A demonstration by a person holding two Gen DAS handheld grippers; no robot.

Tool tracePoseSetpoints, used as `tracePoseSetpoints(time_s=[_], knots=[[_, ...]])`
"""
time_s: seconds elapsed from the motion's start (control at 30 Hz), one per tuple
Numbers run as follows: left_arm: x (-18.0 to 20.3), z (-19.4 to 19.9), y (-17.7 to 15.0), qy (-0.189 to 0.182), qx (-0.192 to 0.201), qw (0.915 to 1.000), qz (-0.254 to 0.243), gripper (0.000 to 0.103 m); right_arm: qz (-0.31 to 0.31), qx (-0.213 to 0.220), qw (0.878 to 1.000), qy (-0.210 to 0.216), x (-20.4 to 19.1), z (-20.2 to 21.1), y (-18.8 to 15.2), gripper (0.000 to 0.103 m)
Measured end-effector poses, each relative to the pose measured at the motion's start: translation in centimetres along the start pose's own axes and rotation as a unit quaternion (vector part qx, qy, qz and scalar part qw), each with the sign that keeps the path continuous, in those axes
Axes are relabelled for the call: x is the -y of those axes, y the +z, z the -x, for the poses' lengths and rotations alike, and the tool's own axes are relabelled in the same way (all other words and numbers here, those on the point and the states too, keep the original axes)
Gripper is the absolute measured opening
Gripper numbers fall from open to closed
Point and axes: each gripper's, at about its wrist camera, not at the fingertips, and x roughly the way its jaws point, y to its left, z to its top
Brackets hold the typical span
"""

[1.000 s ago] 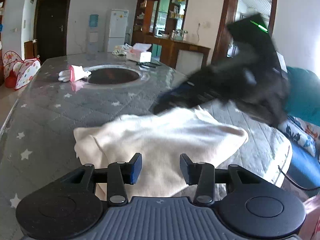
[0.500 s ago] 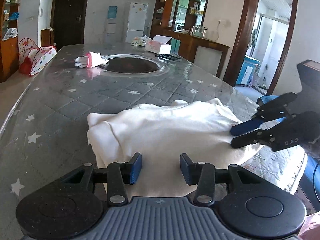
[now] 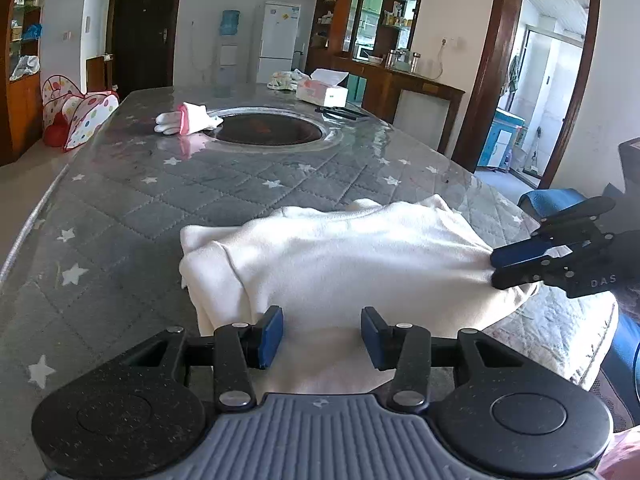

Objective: Fold clothes

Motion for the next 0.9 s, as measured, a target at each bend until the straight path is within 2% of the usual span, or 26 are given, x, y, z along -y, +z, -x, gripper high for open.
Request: tracePoseSetpoints(time_s=[0.13,0.23,0.37,0.6,0.73,0.9], knots=[[0.4,1.0,0.0,0.004,0.014,0.9999,-0.004,0.047,0.007,0.001,1.000,-0.007,-0.2,1.0,-0.3,0.025],[0.4,0.5,-0.6,0.008,0.001,1.0000,-0.002,0.047,0.004,-0.009,1.000,-0.015,-0.1,0.5,-1.1,0.025],[0.7,0.6,-0.5,0.014,-0.002,0.9999,-0.004,0.048,0.010,0.005,1.000,-0.015,-0.4,0.9,-0.3,0.025],[3.2,0.6,0.4,-0.014,0.018,0.9992,-0.031,0.048,0.042,0.014,0.999,0.001,-2.5,-0.7,0.6,0.025],[4.8,-0.4,0.0,-0.019,0.010,0.9980,-0.060,0.048,0.060,0.012,0.998,0.010,-3.9,-2.0,0.7,0.026],[5.2,-1.1,-0.8,-0.017,0.000,0.9976,-0.067,0.049,0.079,0.013,0.997,0.007,-4.8,-2.3,0.5,0.027]])
